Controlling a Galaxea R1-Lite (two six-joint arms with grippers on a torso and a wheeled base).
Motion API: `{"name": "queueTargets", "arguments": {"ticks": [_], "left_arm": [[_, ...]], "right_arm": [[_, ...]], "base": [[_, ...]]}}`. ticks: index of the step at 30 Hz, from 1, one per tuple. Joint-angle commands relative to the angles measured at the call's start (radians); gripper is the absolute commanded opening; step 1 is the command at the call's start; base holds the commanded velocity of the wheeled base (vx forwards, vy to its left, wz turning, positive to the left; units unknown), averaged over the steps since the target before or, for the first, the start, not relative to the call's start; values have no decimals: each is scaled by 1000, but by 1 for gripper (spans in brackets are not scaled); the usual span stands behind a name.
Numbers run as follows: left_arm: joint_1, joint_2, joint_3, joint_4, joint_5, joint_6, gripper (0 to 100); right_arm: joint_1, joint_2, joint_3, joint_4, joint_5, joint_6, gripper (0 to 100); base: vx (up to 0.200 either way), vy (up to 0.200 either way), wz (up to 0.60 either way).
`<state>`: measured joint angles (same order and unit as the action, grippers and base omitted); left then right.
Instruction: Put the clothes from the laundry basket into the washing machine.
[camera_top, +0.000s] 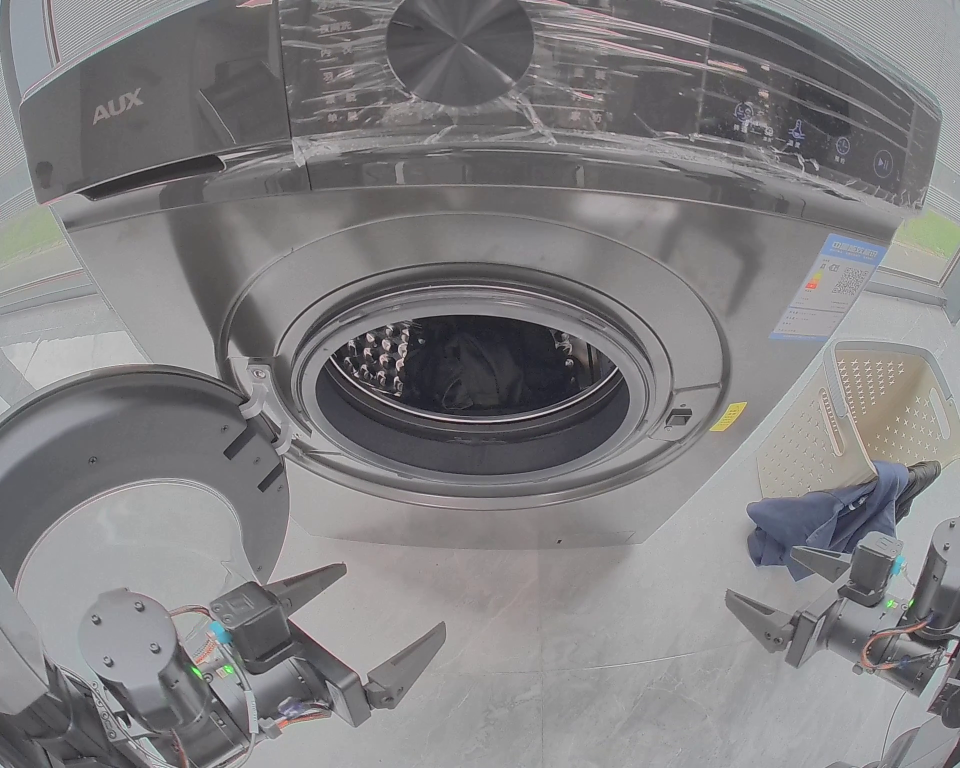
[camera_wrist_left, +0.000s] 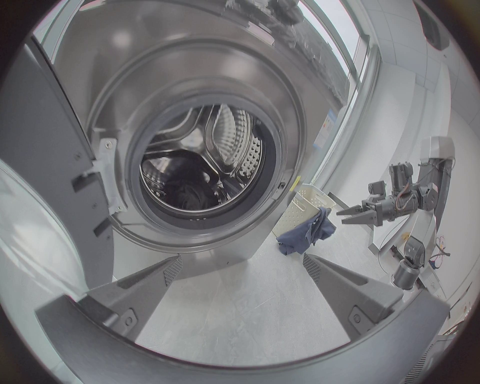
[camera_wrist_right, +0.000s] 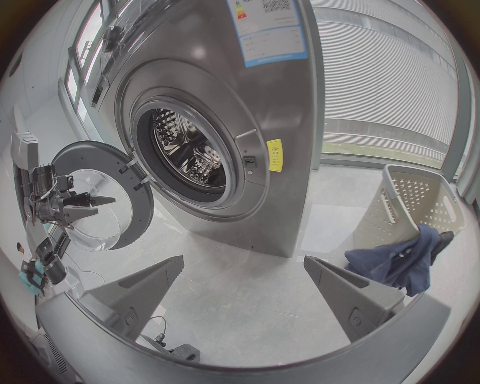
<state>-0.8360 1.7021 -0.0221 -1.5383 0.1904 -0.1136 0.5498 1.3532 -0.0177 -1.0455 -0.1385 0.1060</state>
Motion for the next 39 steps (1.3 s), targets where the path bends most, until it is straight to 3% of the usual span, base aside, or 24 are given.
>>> {"name": "queueTargets", "arguments": {"ticks": [1, 2, 4, 10, 11, 13, 16, 18, 19, 22, 26, 29, 30, 32, 33, 35, 37, 38, 39], "left_arm": [[5, -125, 22, 24, 18, 12, 100], [12, -197, 22, 99, 44, 20, 100], [15, -259, 22, 153, 58, 15, 100], [46, -437, 22, 330, 60, 19, 100], [83, -498, 22, 408, 57, 19, 100], [100, -552, 22, 458, 53, 15, 100], [118, -668, 22, 603, 46, -6, 100], [123, -685, 22, 630, 46, -14, 100], [150, -748, 22, 688, 46, -26, 100], [204, -834, 22, 744, 46, -26, 100], [291, -989, 22, 879, 35, -15, 100], [339, -1075, 22, 958, 11, -14, 100], [390, -1179, 22, 1038, -25, -12, 100], [429, -1257, 22, 1093, -52, -11, 100], [494, -1349, 22, 1164, -94, -6, 100], [568, -1461, 22, 1261, -154, 14, 100], [638, -1575, 22, 1377, -207, 52, 100], [672, -1615, 22, 1440, -221, 75, 100], [679, -1618, 22, 1465, -220, 77, 100]], "right_arm": [[-10, -163, 18, 67, -30, 4, 100], [-19, -263, 18, 165, -53, 24, 100], [-50, -330, 18, 229, -59, 27, 100], [-117, -522, 16, 395, -53, 14, 100], [-149, -606, 16, 464, -52, 9, 100], [-179, -660, 16, 506, -50, 6, 100], [-249, -796, 15, 605, -39, -23, 100], [-260, -822, 15, 622, -36, -32, 100], [-298, -898, 15, 661, -21, -57, 100], [-344, -990, 15, 714, 11, -65, 100], [-384, -1083, 10, 809, 17, -65, 100], [-401, -1114, 8, 840, 19, -66, 100], [-418, -1135, 8, 857, 19, -72, 100], [-432, -1149, 10, 861, 17, -77, 100], [-453, -1165, 8, 866, 16, -80, 100], [-485, -1174, 8, 866, 19, -86, 100], [-510, -1188, 15, 869, 31, -97, 100], [-513, -1201, 16, 891, 46, -98, 100], [-513, -1214, 16, 914, 57, -98, 100]], "base": [[0, 0, 0], [0, 0, 0], [0, 0, 0], [-100, 0, 0], [-200, 0, 0], [-200, 0, 0], [0, 0, 0], [0, 0, 0], [0, 0, 0], [-200, 0, 0], [0, 0, 0], [0, 0, 0], [0, 0, 0], [0, 0, 0], [0, 0, 0], [0, 0, 0], [0, 0, 0], [0, 0, 0], [0, 0, 0]]}}
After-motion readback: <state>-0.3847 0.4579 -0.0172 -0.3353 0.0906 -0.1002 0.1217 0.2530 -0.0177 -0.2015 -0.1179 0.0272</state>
